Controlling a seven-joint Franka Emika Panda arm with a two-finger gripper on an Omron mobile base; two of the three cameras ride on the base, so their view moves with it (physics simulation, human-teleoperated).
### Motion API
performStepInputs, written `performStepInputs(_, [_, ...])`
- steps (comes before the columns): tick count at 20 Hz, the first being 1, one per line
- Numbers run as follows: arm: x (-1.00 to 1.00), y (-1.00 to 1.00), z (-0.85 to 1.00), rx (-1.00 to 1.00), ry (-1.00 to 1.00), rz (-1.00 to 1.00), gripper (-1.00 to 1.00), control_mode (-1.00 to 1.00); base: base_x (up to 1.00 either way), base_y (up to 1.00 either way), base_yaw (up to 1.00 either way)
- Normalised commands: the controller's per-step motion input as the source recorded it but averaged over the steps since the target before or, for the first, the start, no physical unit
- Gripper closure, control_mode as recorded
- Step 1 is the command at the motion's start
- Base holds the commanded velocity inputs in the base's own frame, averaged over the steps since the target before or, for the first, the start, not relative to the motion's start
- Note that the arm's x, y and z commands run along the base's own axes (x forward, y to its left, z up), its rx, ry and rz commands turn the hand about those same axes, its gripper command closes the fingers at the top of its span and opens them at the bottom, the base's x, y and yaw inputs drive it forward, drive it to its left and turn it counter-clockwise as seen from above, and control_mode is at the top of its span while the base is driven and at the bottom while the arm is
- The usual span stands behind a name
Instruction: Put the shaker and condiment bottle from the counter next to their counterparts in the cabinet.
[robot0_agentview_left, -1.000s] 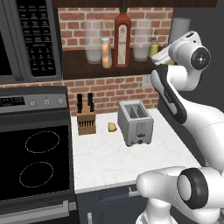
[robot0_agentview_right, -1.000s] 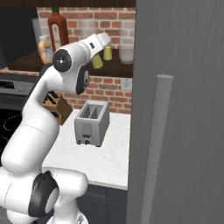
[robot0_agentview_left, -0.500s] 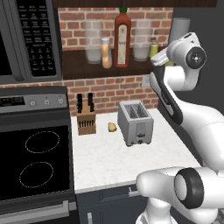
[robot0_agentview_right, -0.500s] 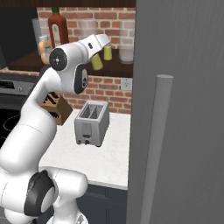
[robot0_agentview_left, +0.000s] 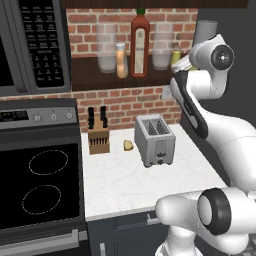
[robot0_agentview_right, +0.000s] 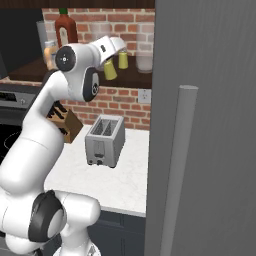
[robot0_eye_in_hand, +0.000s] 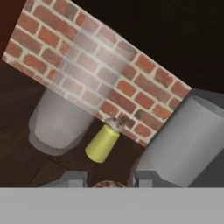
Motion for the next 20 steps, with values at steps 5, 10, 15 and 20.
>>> performStepInputs(5, [0.05, 0.0, -0.01, 0.01, 0.0, 0.0, 1.0, -1.0, 0.0, 0.0, 0.0])
performStepInputs(10, [0.02, 0.0, -0.05, 0.03, 0.0, 0.0, 1.0, -1.0, 0.0, 0.0, 0.0])
performStepInputs(15, [0.06, 0.0, -0.07, 0.04, -0.02, 0.0, 1.0, -1.0, 0.0, 0.0, 0.0])
performStepInputs(20, [0.08, 0.0, -0.06, 0.03, -0.02, 0.0, 1.0, -1.0, 0.0, 0.0, 0.0])
